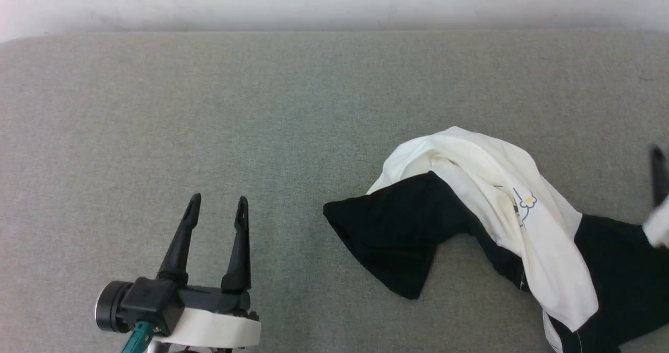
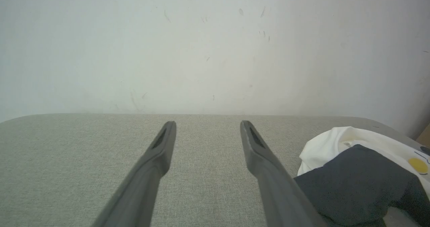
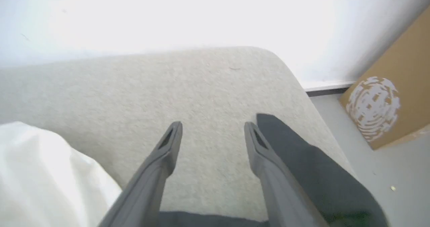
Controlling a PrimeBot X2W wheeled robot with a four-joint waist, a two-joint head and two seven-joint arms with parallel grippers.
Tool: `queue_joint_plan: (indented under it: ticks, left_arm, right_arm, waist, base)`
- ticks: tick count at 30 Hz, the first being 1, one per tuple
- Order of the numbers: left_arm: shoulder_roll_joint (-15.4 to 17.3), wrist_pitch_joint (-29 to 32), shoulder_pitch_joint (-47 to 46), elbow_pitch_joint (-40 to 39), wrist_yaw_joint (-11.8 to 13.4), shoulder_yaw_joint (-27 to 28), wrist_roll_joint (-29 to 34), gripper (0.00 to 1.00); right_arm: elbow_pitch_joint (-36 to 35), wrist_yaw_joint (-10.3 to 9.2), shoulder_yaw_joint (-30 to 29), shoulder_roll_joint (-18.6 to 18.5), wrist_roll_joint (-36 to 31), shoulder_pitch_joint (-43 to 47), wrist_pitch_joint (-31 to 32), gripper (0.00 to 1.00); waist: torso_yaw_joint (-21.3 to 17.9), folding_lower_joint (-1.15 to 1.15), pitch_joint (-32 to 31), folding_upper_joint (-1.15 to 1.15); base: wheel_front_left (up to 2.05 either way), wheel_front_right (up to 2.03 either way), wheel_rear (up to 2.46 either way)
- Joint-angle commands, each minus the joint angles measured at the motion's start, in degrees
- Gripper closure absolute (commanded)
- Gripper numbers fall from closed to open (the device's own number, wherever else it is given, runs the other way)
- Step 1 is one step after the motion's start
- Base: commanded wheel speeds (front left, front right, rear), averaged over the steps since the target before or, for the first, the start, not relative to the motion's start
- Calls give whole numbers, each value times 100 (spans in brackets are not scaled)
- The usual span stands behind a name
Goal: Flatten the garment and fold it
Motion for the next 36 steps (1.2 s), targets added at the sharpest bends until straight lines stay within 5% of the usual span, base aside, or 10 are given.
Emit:
queue_joint_plan:
  ticks: [1,13,21,22,24,36]
  left_arm:
    - [12,-27,54,-8,24,4,14,0]
    - [-52,-27,-139,53,50,-229,-192,0]
    - [-74,-27,-307,132,34,-258,-303,0]
    - [-76,-27,-319,142,31,-262,-310,0]
    - [-80,-27,-335,160,29,-272,-320,0]
    - [-90,-27,-220,294,38,-264,-399,0]
  right_arm:
    - [-149,-4,276,25,220,-251,177,0]
    - [-35,-4,2825,-827,1350,-1324,2306,0]
    - [628,-4,3815,-1458,1747,-1478,2758,0]
    - [732,-4,3896,-1502,1808,-1458,2823,14]
    - [836,-4,4106,-1604,1932,-1447,2867,100]
    - [186,-4,4609,-1933,2409,-2367,1995,100]
  waist:
    - [72,1,-72,0]
    - [761,1,377,0]
    - [1194,1,660,0]
    - [1218,1,668,0]
    - [1252,1,668,0]
    - [1131,1,159,0]
  base:
    - [0,0,0]
    - [0,0,0]
    - [0,0,0]
    - [0,0,0]
    - [0,0,0]
    - [0,0,0]
